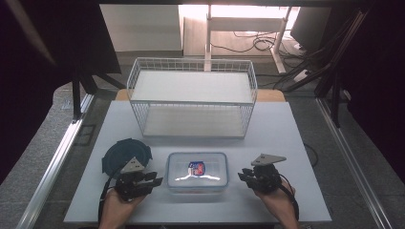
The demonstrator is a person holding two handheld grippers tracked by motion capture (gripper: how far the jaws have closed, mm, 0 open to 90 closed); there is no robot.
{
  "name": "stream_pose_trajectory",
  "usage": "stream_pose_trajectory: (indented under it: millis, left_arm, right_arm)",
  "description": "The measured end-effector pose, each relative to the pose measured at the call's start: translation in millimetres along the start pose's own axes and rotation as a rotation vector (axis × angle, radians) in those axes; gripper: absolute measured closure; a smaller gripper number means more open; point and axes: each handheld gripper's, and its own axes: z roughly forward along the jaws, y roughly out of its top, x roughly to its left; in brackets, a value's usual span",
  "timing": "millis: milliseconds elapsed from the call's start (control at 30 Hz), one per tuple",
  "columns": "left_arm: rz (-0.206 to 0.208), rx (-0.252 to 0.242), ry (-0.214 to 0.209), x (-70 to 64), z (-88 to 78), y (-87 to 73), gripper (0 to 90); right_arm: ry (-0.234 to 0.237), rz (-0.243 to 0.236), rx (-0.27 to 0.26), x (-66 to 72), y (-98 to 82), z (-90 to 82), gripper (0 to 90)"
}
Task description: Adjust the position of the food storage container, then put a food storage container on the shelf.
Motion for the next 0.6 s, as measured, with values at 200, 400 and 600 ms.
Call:
stream_pose_trajectory:
  millis: [200,400,600]
  left_arm:
    - [0.057,-0.027,-0.014,-4.6,-6.2,-6.8,23.3]
    - [0.061,-0.034,-0.026,-3.5,-5.1,-11.3,12.7]
    - [0.065,-0.058,-0.039,-2.0,-3.0,-11.2,10.5]
  right_arm:
    - [0.022,-0.022,-0.019,-2.9,-2.3,2.7,19.5]
    - [0.036,-0.023,-0.039,-1.3,-1.0,0.7,9.6]
    - [0.048,-0.023,-0.064,-0.4,1.2,-1.7,6.5]
